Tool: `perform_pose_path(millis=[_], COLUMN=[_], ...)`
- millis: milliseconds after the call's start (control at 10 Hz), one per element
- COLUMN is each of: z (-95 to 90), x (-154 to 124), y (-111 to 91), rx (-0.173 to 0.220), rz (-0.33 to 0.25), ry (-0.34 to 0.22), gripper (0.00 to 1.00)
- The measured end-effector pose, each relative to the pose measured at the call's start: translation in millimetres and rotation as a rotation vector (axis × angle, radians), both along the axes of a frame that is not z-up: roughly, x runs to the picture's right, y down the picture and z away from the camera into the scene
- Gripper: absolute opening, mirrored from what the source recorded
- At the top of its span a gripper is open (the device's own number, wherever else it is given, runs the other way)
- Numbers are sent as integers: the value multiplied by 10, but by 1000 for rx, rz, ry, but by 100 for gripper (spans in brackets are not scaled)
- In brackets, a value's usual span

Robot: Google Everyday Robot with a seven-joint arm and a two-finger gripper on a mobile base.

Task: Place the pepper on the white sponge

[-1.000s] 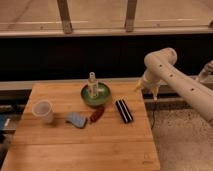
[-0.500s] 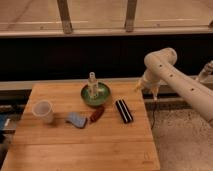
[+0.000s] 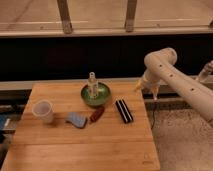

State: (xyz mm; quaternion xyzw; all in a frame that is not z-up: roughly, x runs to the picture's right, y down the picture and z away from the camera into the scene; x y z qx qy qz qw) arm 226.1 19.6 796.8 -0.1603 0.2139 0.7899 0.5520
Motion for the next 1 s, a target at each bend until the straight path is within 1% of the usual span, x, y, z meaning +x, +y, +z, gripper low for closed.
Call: perform_pose_path(millis=[400, 600, 700, 900, 1000], z=[0, -9, -43, -74, -76], x=[0, 5, -21, -253, -507], y=[0, -12, -66, -130, -149], rx=[0, 2, 6, -1, -7], rz=[0, -11, -46, -107, -164], ry=[0, 5, 0, -22, -38], gripper=[64, 64, 64, 64, 64])
